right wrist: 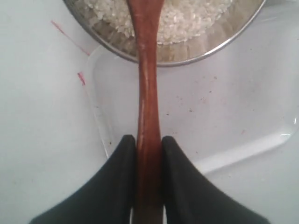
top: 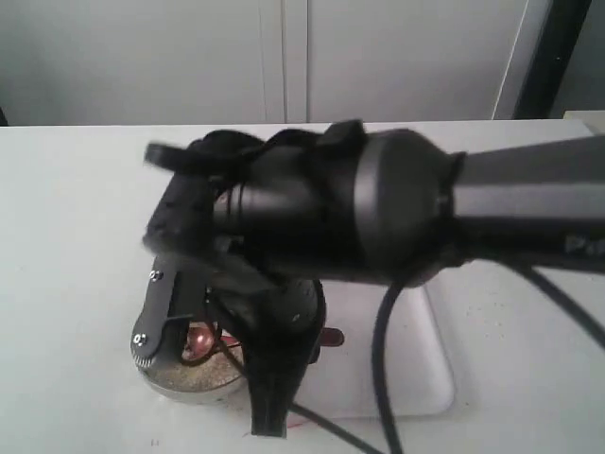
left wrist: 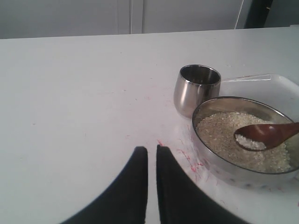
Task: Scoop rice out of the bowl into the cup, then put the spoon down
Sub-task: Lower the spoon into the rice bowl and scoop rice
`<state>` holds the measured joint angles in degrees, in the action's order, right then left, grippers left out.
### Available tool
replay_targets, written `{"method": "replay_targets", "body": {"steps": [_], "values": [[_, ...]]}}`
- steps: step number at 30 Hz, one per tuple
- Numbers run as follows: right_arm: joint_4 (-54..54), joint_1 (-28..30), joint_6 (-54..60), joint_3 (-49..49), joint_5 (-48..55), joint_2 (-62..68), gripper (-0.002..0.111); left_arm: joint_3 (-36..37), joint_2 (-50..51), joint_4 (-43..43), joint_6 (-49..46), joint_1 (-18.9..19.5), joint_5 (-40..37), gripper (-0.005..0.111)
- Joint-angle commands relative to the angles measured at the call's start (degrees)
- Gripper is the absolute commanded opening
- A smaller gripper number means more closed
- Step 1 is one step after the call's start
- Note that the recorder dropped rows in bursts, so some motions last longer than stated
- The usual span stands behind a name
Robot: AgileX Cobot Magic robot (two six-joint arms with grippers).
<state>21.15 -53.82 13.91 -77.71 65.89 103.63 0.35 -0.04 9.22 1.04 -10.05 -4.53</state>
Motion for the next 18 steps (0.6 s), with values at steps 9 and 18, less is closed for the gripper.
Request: {"method": "replay_targets", "body": {"steps": [9,18], "values": [[-6.95,3.73,0.33,7.04,-8.88,-9.36,0.0,-0.35,0.04,0.56,0.03,-0.5,0.15,0.014],[-4.47,3.6,-2.77,9.53,-9.49,-13.51,0.0,-0.35,0.04,0.56,0.03,-0.5,0.15,0.014]]}}
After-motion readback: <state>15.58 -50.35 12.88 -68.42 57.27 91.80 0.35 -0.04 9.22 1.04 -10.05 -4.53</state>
